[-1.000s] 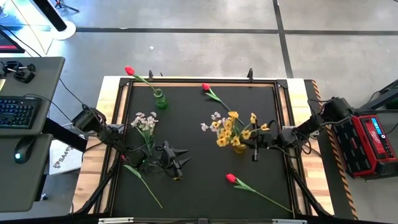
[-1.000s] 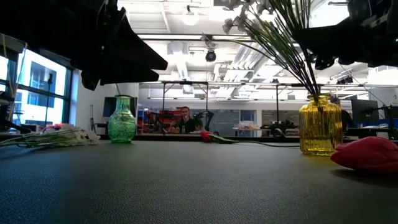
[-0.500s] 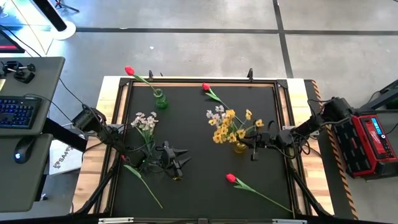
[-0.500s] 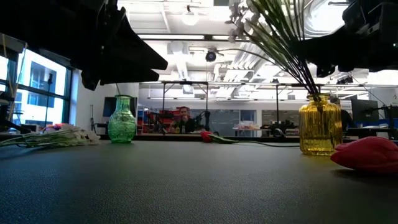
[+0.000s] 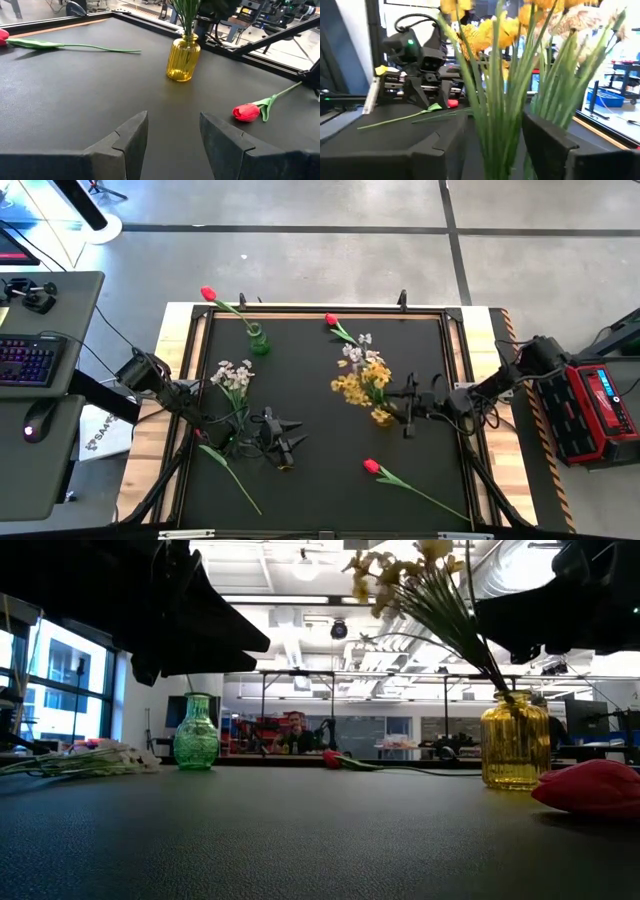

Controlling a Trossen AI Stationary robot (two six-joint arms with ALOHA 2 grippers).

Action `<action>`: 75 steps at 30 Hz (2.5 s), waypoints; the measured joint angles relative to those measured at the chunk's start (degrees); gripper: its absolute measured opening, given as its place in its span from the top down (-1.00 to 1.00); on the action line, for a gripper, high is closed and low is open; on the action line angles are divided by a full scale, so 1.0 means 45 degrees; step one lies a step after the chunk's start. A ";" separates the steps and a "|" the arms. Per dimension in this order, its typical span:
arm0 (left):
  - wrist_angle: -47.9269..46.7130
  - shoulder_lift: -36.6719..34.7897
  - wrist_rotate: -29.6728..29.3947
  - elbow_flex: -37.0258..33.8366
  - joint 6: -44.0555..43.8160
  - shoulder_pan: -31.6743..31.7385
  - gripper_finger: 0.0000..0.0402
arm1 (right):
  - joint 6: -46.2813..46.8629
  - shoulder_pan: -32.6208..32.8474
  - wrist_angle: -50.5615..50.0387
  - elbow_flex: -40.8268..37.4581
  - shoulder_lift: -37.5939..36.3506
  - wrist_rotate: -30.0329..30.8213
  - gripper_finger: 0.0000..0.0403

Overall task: Sort flowers into vase by color
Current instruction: Put the yellow flowers in the yellow vase, then put the bottom right red tulip in the green vase

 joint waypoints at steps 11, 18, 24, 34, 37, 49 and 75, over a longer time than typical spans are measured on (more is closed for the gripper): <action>0.0385 0.0000 0.0074 0.0553 0.1708 -0.0029 0.18 | -0.1142 0.2020 -0.0563 0.0194 -0.1146 0.2623 0.08; 0.0286 0.0000 0.0076 0.1345 0.3313 -0.0024 0.18 | -0.2077 0.4164 -0.4785 0.2267 -0.1997 0.6966 0.08; -0.1419 0.0000 0.0069 0.2053 0.3023 -0.0213 0.18 | -0.0038 0.5771 -1.2368 0.5869 -0.2352 0.8775 0.08; -0.8773 -0.0508 0.0438 0.3986 -0.1019 -0.0997 0.18 | 0.9678 0.6958 -2.3687 1.0343 -0.1697 0.4677 0.08; -1.0255 -0.0683 0.0935 0.4266 -0.1933 -0.1152 0.18 | 1.0249 0.7256 -2.3240 1.0536 -0.1075 0.4129 0.08; -1.6257 -0.1434 0.3591 0.5110 -0.7046 -0.1613 0.18 | 1.2455 0.7536 -2.3251 1.2088 0.2214 0.1363 0.08; -1.6115 -0.0330 0.2165 0.4879 -0.6701 -0.1497 0.18 | 1.6697 0.6331 -2.6075 1.2167 0.5303 -0.3419 0.76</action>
